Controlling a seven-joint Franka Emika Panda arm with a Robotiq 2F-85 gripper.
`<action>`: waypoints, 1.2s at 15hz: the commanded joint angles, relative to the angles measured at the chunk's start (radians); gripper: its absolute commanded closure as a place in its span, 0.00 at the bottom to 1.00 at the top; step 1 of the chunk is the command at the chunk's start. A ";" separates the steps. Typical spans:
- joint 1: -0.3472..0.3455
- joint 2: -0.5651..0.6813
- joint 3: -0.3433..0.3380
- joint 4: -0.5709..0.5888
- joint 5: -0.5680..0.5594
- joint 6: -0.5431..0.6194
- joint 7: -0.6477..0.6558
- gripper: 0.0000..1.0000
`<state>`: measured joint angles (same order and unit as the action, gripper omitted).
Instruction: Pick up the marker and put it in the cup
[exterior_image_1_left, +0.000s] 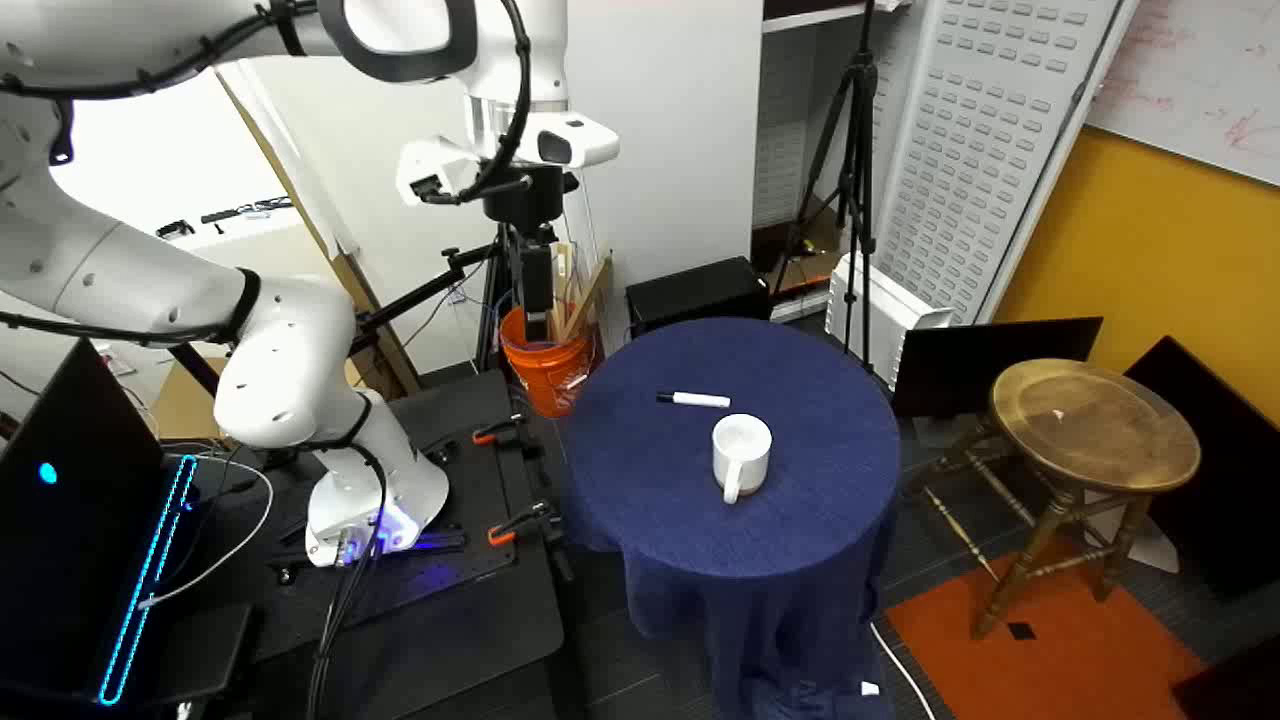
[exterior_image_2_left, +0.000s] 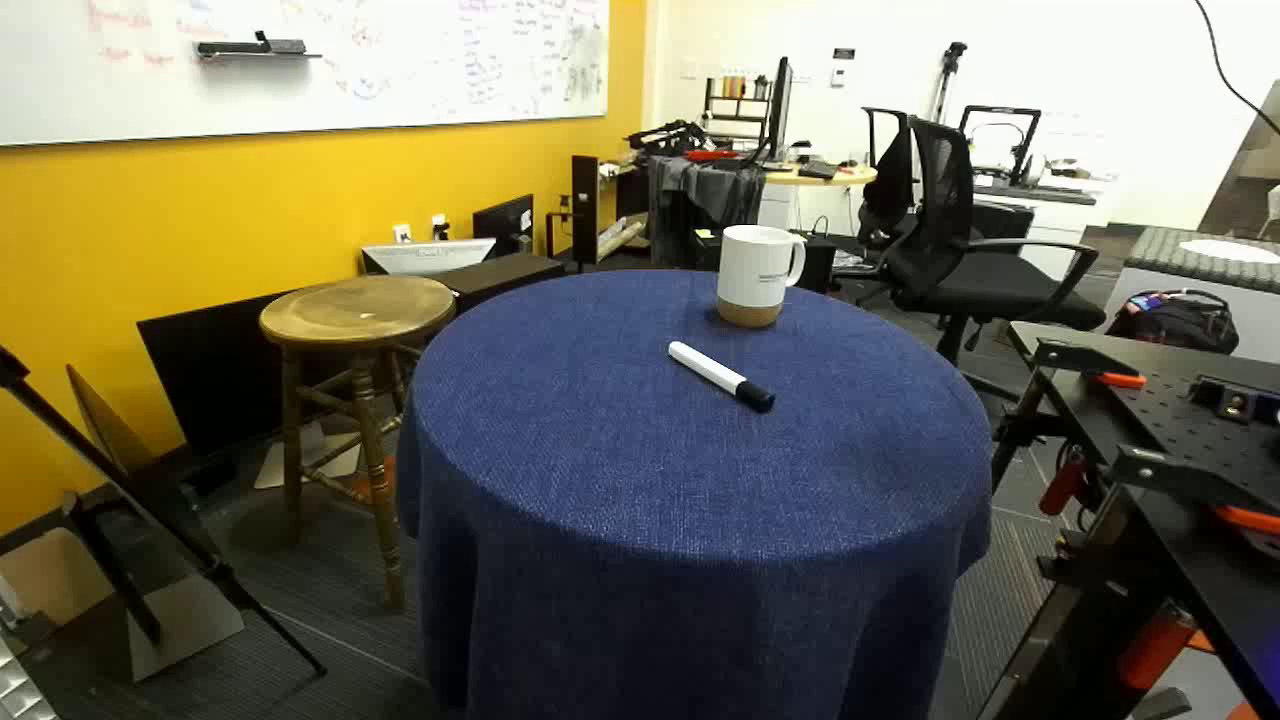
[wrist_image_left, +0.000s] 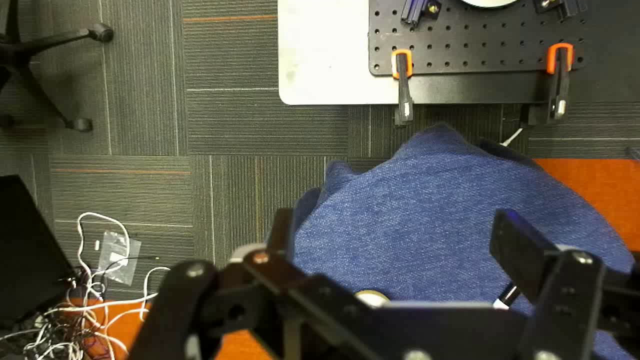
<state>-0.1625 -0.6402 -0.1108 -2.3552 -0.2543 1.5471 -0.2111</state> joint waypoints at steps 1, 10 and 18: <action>0.027 -0.001 -0.020 0.003 -0.010 -0.006 0.012 0.00; 0.027 -0.001 -0.020 0.003 -0.010 -0.006 0.012 0.00; 0.023 0.006 0.000 -0.019 -0.020 0.096 0.079 0.00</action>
<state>-0.1625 -0.6402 -0.1108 -2.3552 -0.2543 1.5472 -0.2111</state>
